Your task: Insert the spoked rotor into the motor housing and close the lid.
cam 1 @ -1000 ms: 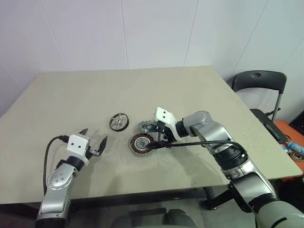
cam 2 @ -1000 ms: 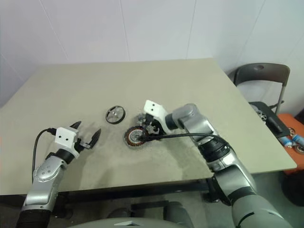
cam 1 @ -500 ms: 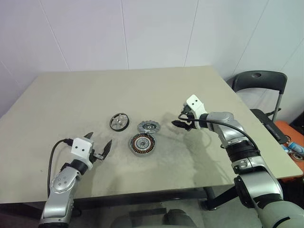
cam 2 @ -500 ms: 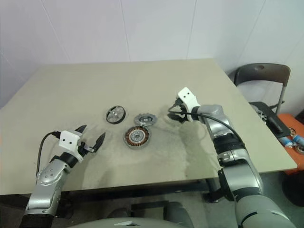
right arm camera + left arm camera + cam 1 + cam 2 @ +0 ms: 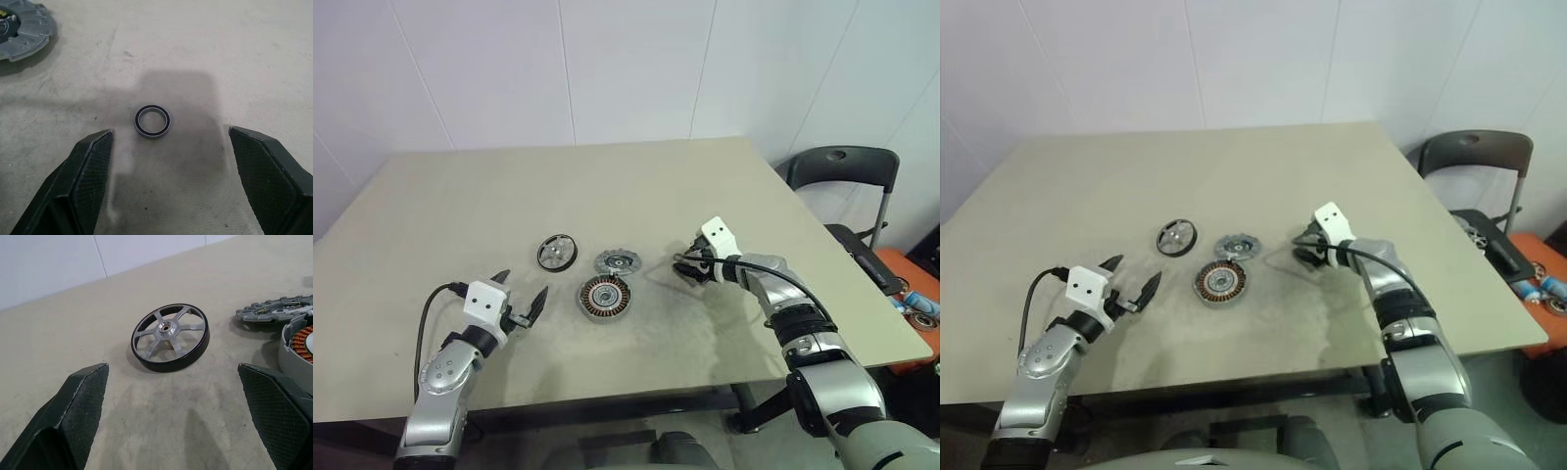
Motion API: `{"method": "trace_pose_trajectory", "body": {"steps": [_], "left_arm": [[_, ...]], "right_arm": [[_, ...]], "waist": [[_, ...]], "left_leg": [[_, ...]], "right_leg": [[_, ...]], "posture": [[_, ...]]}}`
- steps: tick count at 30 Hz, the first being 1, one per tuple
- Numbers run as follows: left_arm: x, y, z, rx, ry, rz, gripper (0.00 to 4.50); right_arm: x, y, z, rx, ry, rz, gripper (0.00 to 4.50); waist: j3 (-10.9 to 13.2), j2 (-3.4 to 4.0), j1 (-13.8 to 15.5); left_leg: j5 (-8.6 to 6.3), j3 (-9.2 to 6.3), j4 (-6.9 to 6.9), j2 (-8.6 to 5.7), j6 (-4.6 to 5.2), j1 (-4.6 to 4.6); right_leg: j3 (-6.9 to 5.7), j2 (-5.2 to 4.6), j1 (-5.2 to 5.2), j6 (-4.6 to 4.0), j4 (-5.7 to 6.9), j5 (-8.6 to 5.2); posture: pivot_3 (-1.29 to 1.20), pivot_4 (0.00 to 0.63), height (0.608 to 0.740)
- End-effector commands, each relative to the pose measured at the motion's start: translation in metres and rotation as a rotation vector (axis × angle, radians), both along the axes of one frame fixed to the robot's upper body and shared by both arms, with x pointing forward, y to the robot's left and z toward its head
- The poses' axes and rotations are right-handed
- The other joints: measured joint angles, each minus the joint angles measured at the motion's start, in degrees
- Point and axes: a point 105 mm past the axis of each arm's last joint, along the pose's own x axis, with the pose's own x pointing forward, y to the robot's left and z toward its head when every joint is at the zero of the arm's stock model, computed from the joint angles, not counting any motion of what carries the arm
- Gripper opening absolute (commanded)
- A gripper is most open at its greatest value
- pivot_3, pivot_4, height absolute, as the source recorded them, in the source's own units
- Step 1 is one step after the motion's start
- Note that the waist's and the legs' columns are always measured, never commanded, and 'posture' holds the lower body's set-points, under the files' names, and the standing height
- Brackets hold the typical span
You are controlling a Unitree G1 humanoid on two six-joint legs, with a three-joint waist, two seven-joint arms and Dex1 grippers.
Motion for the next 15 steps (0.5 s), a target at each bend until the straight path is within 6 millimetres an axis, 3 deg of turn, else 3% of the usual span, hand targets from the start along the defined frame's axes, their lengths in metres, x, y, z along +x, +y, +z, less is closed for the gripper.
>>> {"method": "trace_pose_trajectory", "body": {"steps": [1, 6, 15], "left_arm": [[0.0045, -0.0002, 0.0190, 0.012, -0.063, -0.009, 4.50], [0.0034, 0.0011, 0.0197, 0.013, -0.064, -0.007, 4.50], [0.0012, 0.0014, 0.0205, 0.017, -0.064, -0.003, 4.50]], "right_arm": [[0.0062, 0.0070, 0.0073, 0.007, -0.027, 0.004, 3.96], [0.0066, 0.0122, 0.0055, 0.056, -0.011, -0.002, 3.96], [0.0078, 0.0142, 0.0060, 0.121, 0.009, -0.023, 3.96]], "waist": [[0.01, 0.01, -0.01], [0.01, 0.01, -0.10], [0.01, 0.02, -0.81]], "left_leg": [[0.00, 0.01, -0.01, 0.01, 0.00, 0.16], [-0.01, 0.01, -0.02, 0.04, 0.01, 0.52], [-0.01, -0.01, -0.03, 0.07, 0.01, 0.48]], "right_leg": [[0.00, 0.01, 0.17, 0.00, -0.01, 0.00], [0.00, 0.06, 0.64, 0.00, -0.06, -0.01], [0.00, 0.05, 0.57, 0.00, -0.08, -0.01]], "posture": [[0.00, 0.000, 0.740], [0.00, 0.000, 0.740], [0.00, 0.000, 0.740]]}}
